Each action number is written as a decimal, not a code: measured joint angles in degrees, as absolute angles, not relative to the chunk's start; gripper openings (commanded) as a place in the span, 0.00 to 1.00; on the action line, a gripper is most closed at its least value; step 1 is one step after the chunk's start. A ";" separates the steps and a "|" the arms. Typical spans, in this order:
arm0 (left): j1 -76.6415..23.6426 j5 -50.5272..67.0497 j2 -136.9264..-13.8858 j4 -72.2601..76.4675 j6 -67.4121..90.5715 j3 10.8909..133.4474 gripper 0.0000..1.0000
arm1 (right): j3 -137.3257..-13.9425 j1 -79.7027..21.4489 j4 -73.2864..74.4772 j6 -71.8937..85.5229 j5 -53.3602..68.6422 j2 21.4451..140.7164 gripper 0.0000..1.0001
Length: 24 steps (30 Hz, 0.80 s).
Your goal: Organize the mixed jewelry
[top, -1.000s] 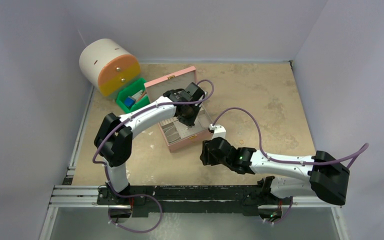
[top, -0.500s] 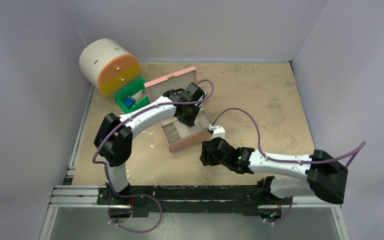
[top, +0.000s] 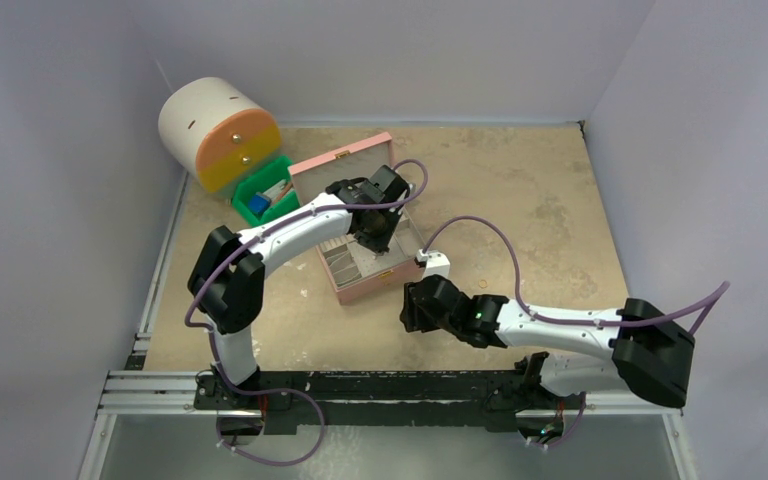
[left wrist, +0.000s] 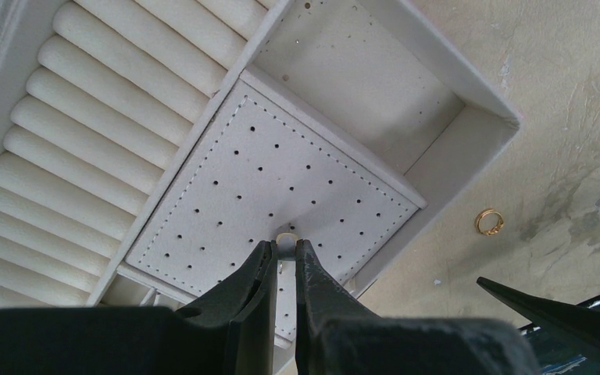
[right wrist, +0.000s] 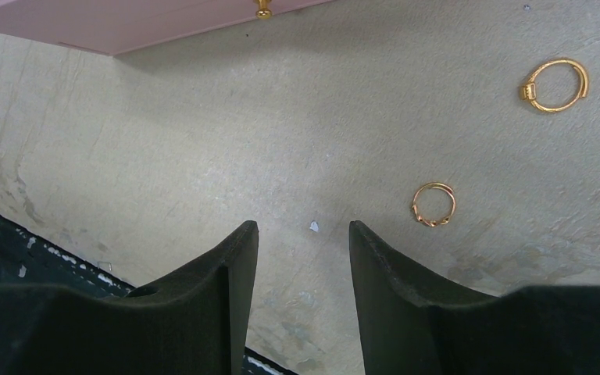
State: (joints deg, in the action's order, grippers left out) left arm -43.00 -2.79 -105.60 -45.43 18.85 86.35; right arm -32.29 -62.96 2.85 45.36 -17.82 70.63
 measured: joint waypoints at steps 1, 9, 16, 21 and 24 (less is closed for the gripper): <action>-43.00 -2.79 -105.56 -45.43 18.85 86.35 0.00 | -32.29 -62.96 2.83 45.36 -17.82 70.70 0.49; -43.00 -2.44 -104.79 -44.42 18.85 85.30 0.00 | -32.34 -62.96 2.61 45.36 -17.82 71.33 0.49; -42.87 -2.26 -104.47 -44.10 18.85 84.82 0.00 | -32.47 -62.96 2.63 45.36 -17.02 72.79 0.49; -42.87 -2.26 -104.29 -44.01 18.85 84.68 0.00 | -32.56 -62.96 2.63 45.36 -16.97 72.79 0.49; -42.87 -2.26 -104.16 -44.01 18.85 84.55 0.00 | -32.56 -62.96 2.63 45.36 -16.95 72.79 0.49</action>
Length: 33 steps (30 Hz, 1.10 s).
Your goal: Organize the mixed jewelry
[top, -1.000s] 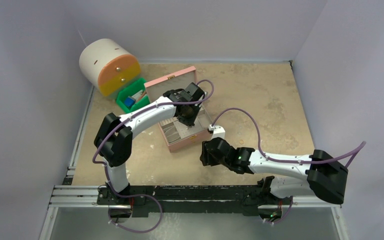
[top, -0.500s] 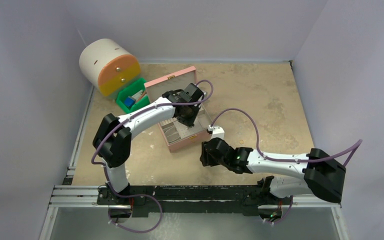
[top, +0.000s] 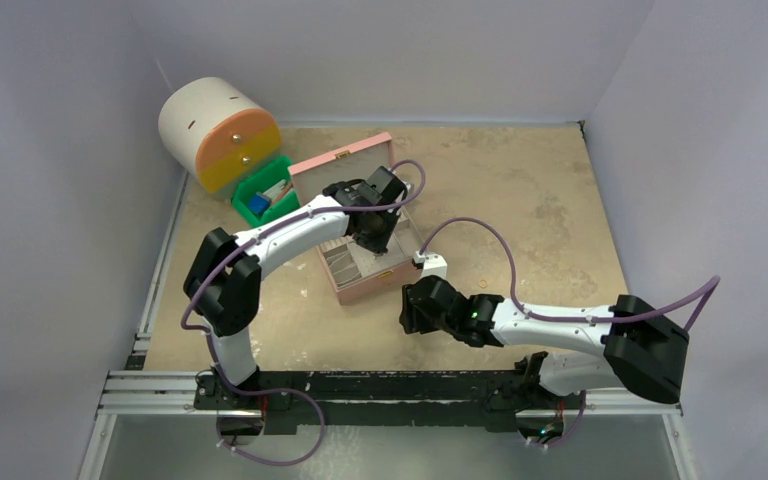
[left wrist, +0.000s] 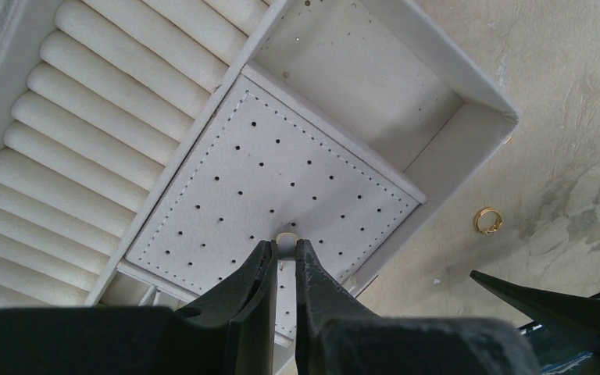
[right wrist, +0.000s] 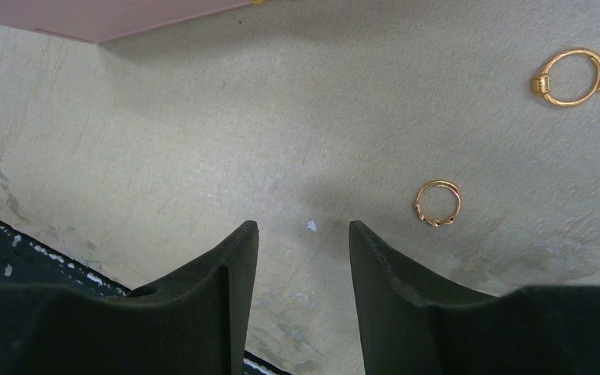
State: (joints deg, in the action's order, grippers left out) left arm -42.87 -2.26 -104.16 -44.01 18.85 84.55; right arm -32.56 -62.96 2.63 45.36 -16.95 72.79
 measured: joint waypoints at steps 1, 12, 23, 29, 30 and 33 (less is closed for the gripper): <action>-42.87 -2.26 -104.09 -44.01 18.85 84.49 0.00 | -32.56 -62.96 2.61 45.36 -16.97 72.79 0.49; -42.87 -1.93 -103.35 -43.97 18.85 84.44 0.00 | -32.56 -62.96 2.61 45.36 -16.95 72.79 0.49; -42.87 -1.74 -103.35 -43.97 18.85 84.42 0.00 | -32.56 -62.96 2.57 45.36 -16.95 73.12 0.49; -42.87 -1.78 -103.37 -43.99 18.85 84.42 0.00 | -32.56 -62.96 2.59 45.36 -16.95 73.12 0.49; -42.87 -1.78 -103.37 -43.99 18.85 84.42 0.00 | -32.56 -62.96 2.59 45.36 -16.95 73.12 0.49; -42.87 -1.87 -103.39 -43.99 18.85 84.42 0.00 | -32.56 -62.96 2.59 45.36 -16.95 73.12 0.49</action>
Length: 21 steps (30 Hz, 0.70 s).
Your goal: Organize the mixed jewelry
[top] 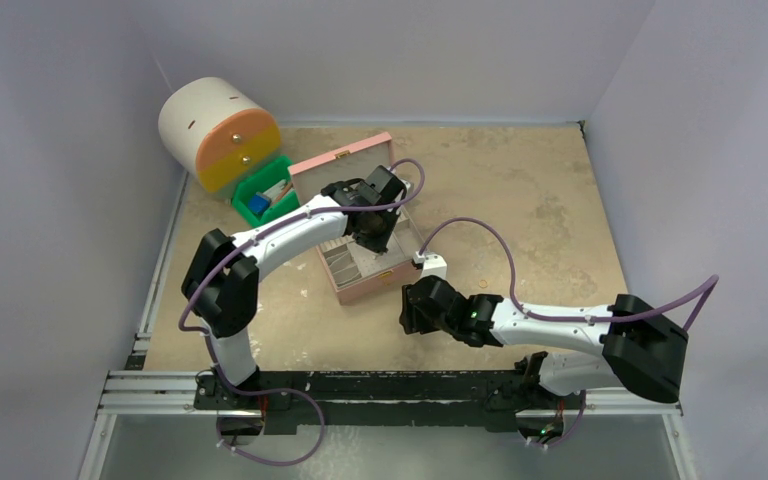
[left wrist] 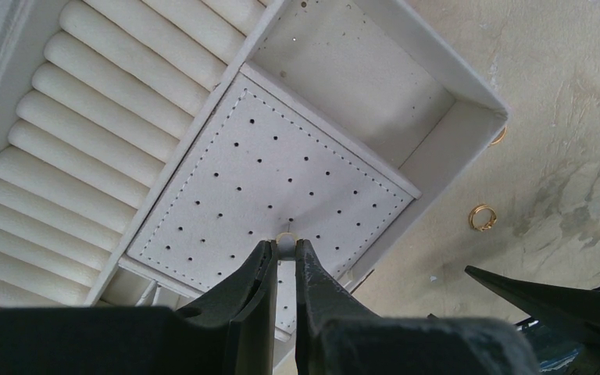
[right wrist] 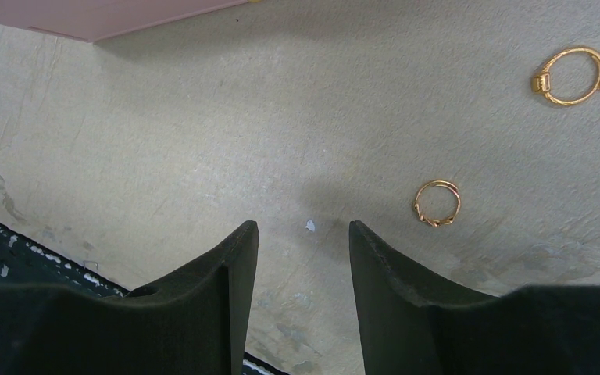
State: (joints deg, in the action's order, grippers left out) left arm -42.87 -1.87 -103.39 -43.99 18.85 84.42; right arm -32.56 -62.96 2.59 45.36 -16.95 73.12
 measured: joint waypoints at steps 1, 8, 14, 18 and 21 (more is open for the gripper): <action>-42.87 -1.93 -103.44 -43.99 18.85 84.42 0.00 | -32.56 -62.96 2.59 45.36 -16.95 73.12 0.49; -42.87 -2.00 -104.49 -43.99 18.85 84.42 0.00 | -32.56 -62.96 2.61 45.36 -16.95 73.12 0.49; -42.87 -1.98 -104.90 -43.75 18.85 84.42 0.00 | -32.56 -62.96 2.61 45.36 -16.95 73.12 0.49; -42.87 -2.00 -104.95 -43.72 18.85 84.42 0.00 | -32.56 -62.96 2.59 45.36 -16.95 73.12 0.49; -42.87 -2.00 -105.03 -43.66 18.85 84.42 0.00 | -32.56 -62.96 2.57 45.36 -16.95 73.12 0.50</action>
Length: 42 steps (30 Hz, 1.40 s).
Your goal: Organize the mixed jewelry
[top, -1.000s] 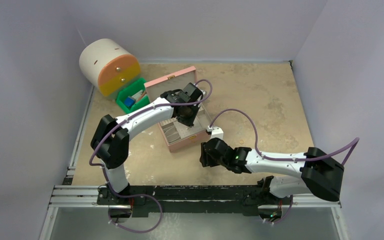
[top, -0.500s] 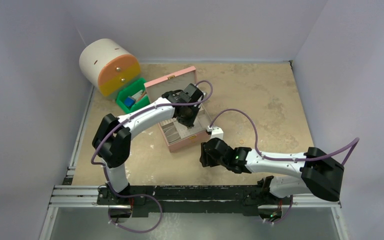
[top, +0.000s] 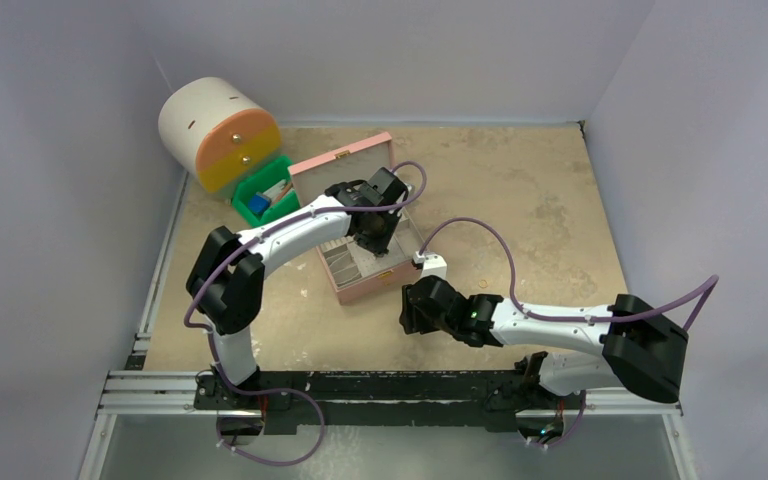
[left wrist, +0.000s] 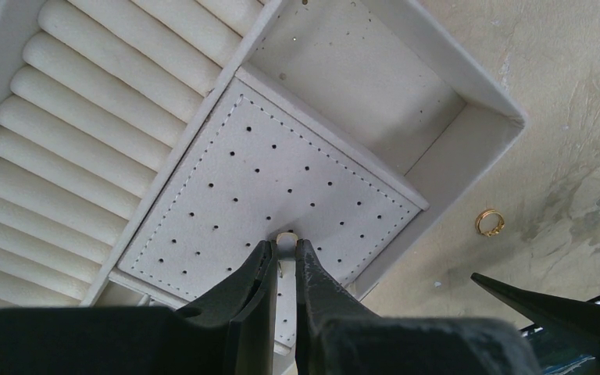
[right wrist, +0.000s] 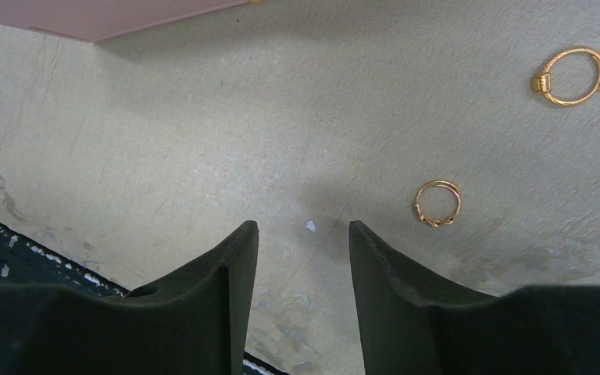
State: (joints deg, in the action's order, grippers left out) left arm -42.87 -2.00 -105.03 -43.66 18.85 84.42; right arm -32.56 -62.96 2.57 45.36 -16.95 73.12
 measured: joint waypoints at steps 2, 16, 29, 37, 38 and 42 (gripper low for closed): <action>-42.87 -2.00 -105.06 -43.64 18.85 84.44 0.00 | -32.56 -62.96 2.55 45.36 -16.95 73.12 0.50; -42.87 -2.26 -105.06 -43.51 18.83 84.42 0.29 | -32.56 -62.96 2.24 45.39 -16.95 73.12 0.52; -42.87 -2.15 -104.57 -42.39 18.81 84.07 0.29 | -32.56 -62.96 2.92 45.39 -16.97 71.94 0.52; -42.87 -1.43 -100.38 -40.77 18.81 82.54 0.29 | -33.06 -62.96 7.14 45.01 -18.57 66.52 0.52; -42.87 -1.30 -99.70 -40.34 18.83 82.39 0.29 | -33.17 -62.96 7.88 44.95 -19.00 65.95 0.53; -42.87 -0.99 -96.38 -38.85 18.85 81.10 0.30 | -34.00 -62.96 11.38 44.21 -22.28 63.55 0.53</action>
State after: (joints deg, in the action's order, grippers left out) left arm -42.87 -0.99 -96.38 -38.85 18.85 81.10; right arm -34.00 -62.96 11.38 44.21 -22.28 63.55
